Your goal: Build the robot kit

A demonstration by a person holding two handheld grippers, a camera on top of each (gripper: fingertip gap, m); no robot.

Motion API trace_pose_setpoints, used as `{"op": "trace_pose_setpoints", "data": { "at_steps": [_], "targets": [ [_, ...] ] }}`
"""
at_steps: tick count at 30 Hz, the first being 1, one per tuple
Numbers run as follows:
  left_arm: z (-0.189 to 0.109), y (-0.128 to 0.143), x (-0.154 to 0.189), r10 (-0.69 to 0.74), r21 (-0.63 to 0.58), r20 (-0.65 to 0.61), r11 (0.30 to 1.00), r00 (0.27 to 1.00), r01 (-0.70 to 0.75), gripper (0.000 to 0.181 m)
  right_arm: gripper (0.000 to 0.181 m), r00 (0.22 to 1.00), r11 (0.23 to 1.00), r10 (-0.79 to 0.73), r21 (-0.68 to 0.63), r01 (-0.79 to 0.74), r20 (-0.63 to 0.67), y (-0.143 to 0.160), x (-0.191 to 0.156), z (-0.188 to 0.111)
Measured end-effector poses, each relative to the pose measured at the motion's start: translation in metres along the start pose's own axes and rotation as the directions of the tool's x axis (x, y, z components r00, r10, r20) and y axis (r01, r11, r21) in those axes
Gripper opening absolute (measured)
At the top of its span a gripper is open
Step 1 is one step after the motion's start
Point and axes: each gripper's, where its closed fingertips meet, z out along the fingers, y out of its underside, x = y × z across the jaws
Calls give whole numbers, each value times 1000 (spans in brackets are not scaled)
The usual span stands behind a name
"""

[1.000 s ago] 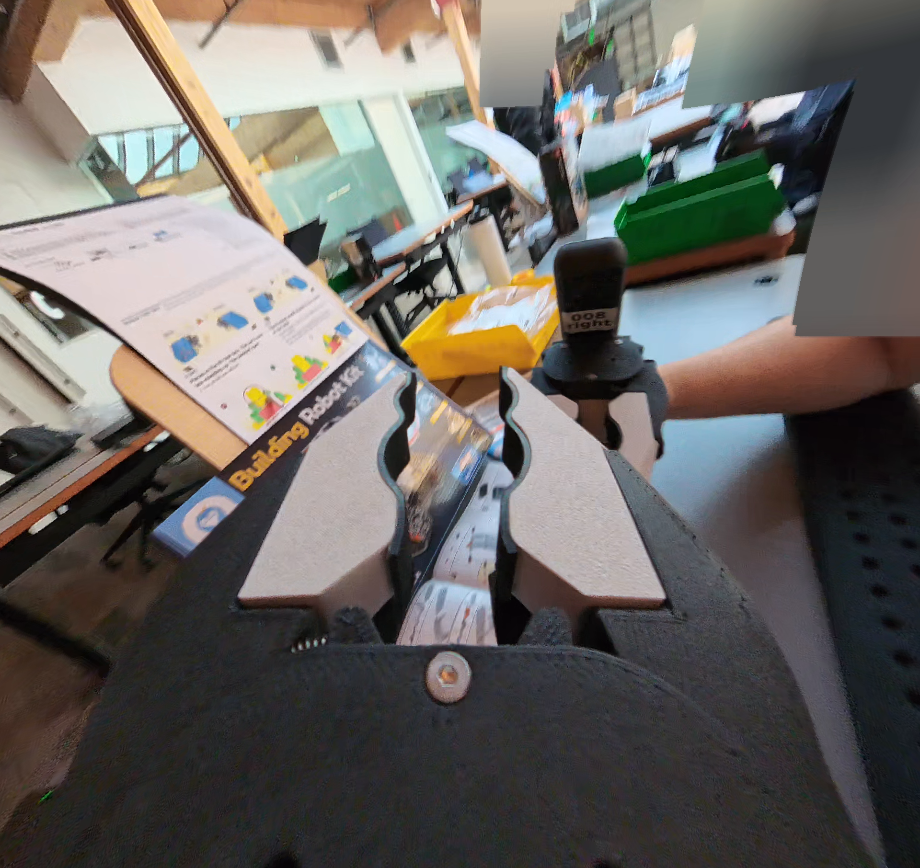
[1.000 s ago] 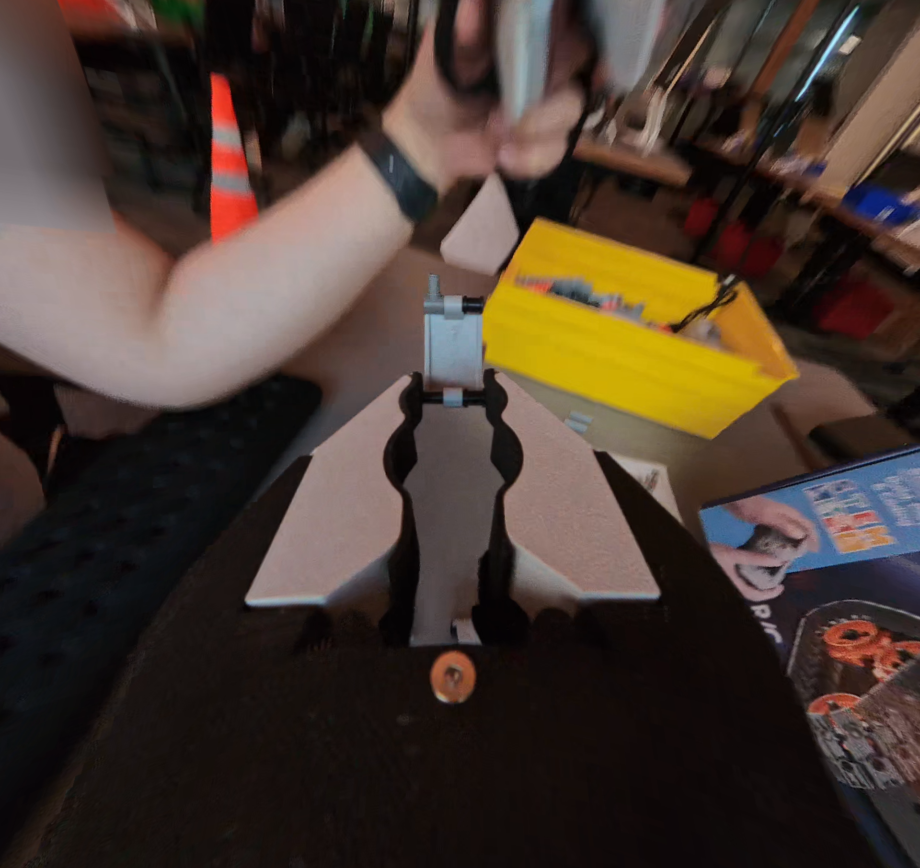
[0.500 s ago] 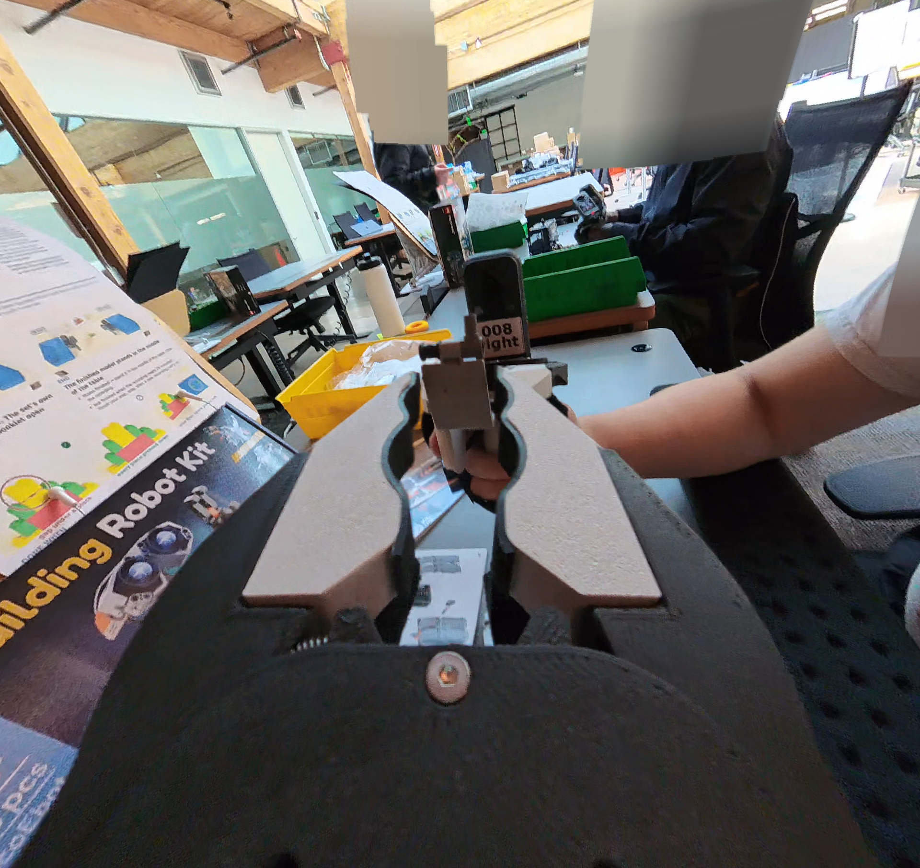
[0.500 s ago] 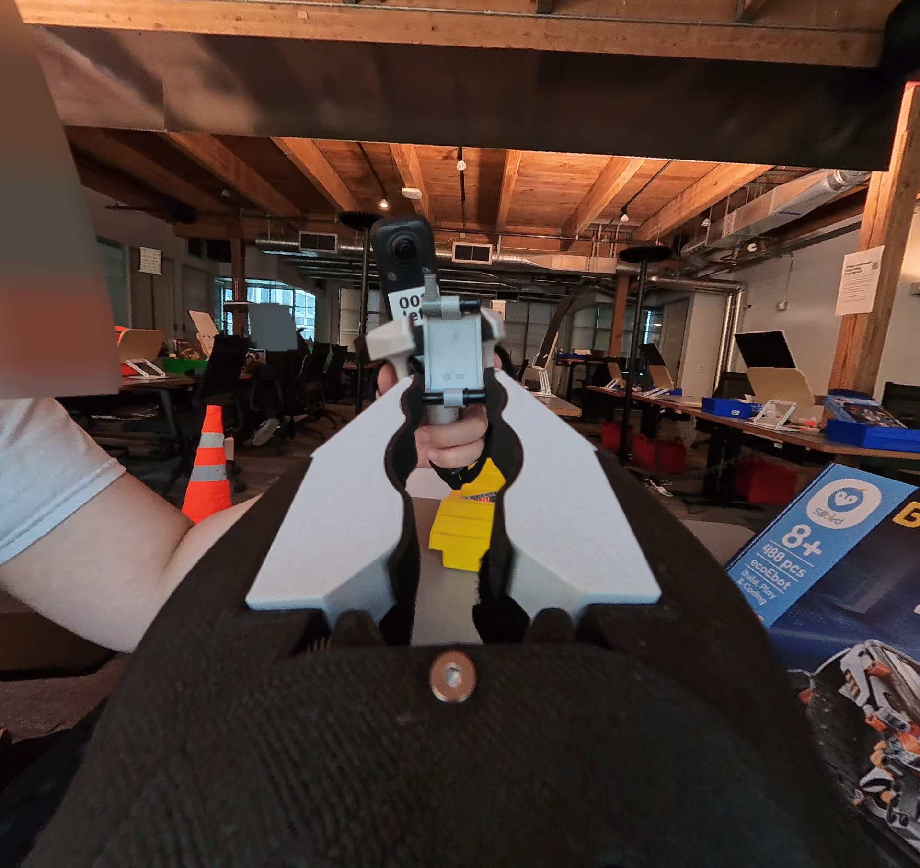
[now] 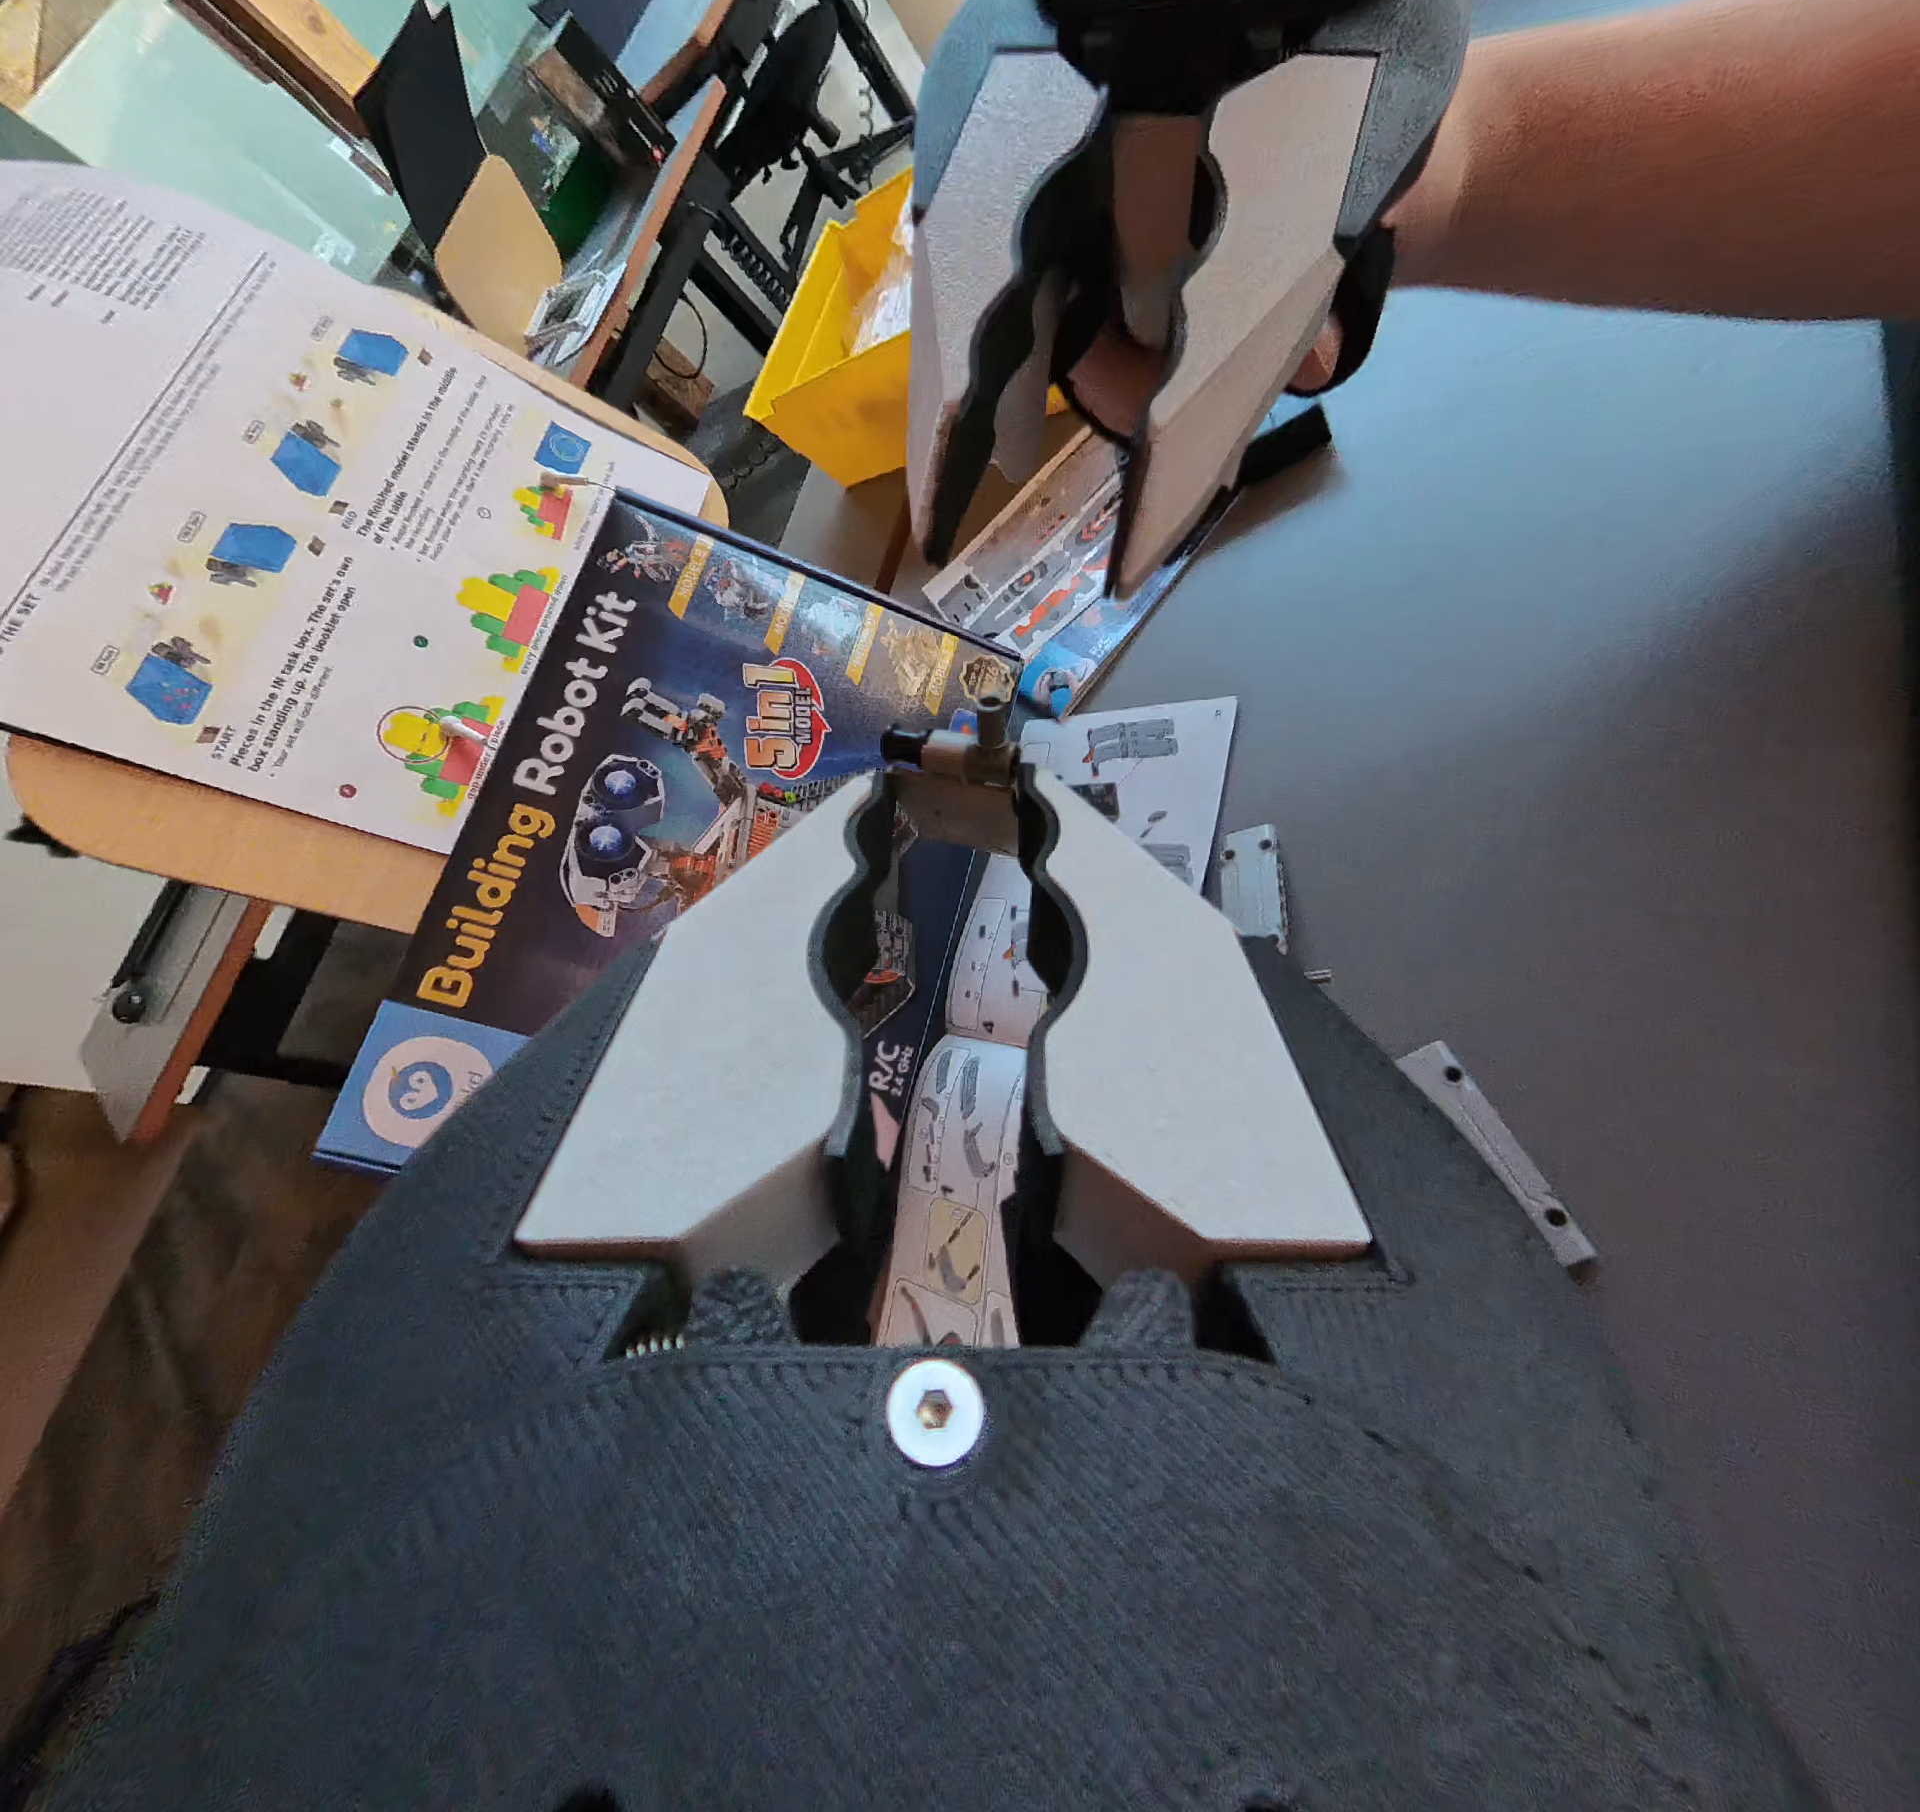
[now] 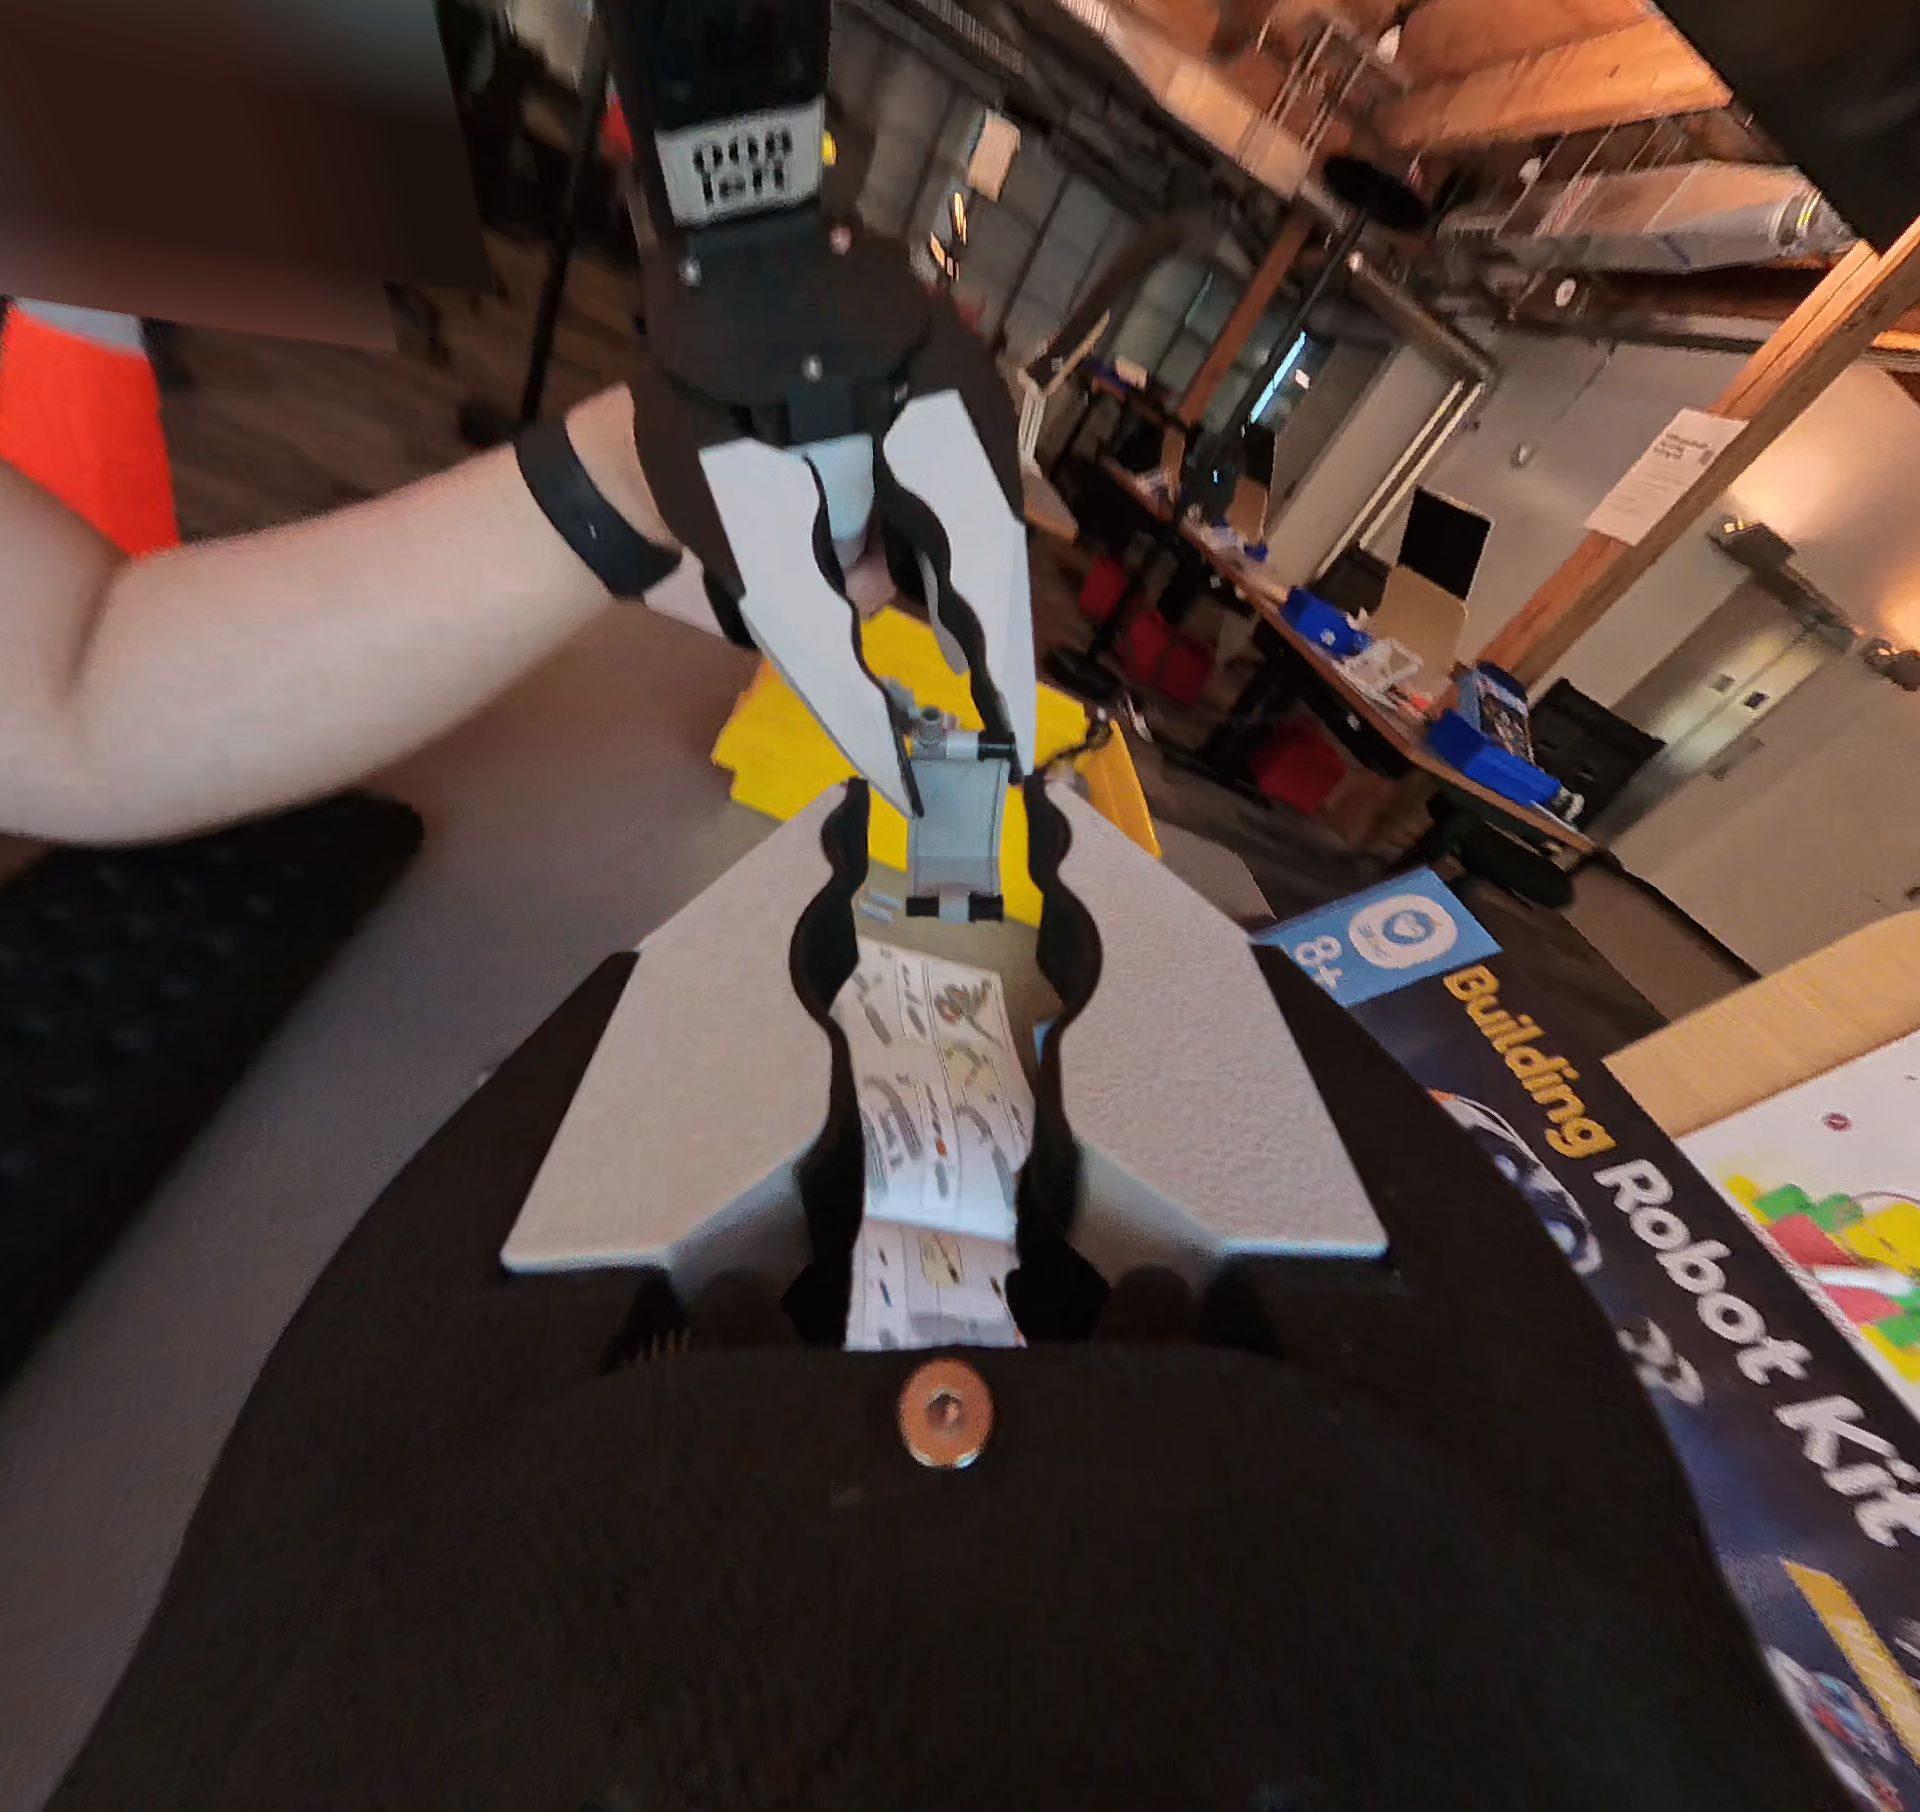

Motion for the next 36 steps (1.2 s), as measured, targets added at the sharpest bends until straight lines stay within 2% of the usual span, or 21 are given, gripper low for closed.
{"op": "trace_pose_setpoints", "data": {
  "at_steps": [2, 8, 18, 20, 31, 36],
  "targets": [
    [3, 0, 3, 32, -37, 5, 999, 999, -32, 22, 32, 999, 997, -33, -75, 33, -2, 5, -2, 2],
    [10, -2, 13, 97, -91, -8, 991, 995, -97, 23, 32, 1000, 993, 14, -121, -13, 9, 8, -6, 8],
    [14, -7, 23, 139, -99, -34, 985, 990, -142, 23, 28, 999, 993, 30, -117, -26, 30, 8, -10, 9],
    [15, -7, 24, 143, -108, -38, 983, 989, -147, 23, 21, 997, 992, 43, -123, -35, 58, 9, -14, 8],
    [12, -11, 25, 181, -110, -21, 977, 983, -182, 23, 26, 995, 996, 65, -68, -59, 82, 2, -15, 6],
    [10, -12, 26, 189, -109, -21, 976, 982, -191, 23, 21, 992, 995, 74, -76, -66, 102, 3, -18, 4]
  ]
}}
